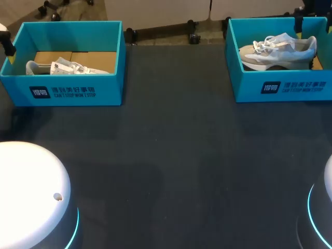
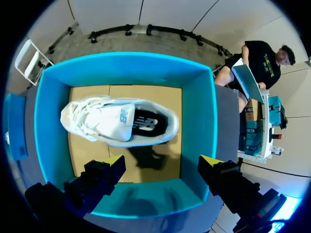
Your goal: Take the shoe out of the shoebox, open the shoe tongue, remove and reinsert the insole, then place the shoe into the shoebox
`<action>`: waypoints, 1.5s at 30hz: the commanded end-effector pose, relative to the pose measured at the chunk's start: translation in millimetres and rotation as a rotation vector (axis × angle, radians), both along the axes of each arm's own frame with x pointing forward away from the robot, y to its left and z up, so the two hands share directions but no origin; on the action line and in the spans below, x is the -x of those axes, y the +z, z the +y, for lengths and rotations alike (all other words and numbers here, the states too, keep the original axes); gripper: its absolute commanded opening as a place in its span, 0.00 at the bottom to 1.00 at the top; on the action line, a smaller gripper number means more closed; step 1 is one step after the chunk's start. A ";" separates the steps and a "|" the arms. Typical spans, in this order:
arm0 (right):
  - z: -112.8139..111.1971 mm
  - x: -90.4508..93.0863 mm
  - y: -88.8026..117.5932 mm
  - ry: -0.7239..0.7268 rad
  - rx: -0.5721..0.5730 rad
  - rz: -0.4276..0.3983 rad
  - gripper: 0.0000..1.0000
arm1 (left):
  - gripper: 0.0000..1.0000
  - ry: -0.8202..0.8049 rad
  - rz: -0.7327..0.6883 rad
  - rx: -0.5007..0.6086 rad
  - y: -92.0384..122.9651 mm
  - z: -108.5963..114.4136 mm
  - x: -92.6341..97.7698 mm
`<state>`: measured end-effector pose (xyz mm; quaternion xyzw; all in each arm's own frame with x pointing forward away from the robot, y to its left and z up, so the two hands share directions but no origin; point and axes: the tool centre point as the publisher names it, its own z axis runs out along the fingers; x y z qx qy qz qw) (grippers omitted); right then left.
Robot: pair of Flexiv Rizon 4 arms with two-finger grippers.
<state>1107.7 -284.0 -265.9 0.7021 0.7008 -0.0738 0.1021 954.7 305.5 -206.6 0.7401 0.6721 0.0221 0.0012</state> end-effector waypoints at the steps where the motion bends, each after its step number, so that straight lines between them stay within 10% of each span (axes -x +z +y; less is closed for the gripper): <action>1: -4.7 -17.4 -12.8 -0.009 -0.010 0.021 1.00 | 1.00 -0.001 0.000 -0.002 0.2 0.3 0.0; 45: -35.7 -44.0 -85.7 -0.090 -0.100 0.115 0.92 | 1.00 -0.001 0.000 -0.002 0.2 0.3 0.0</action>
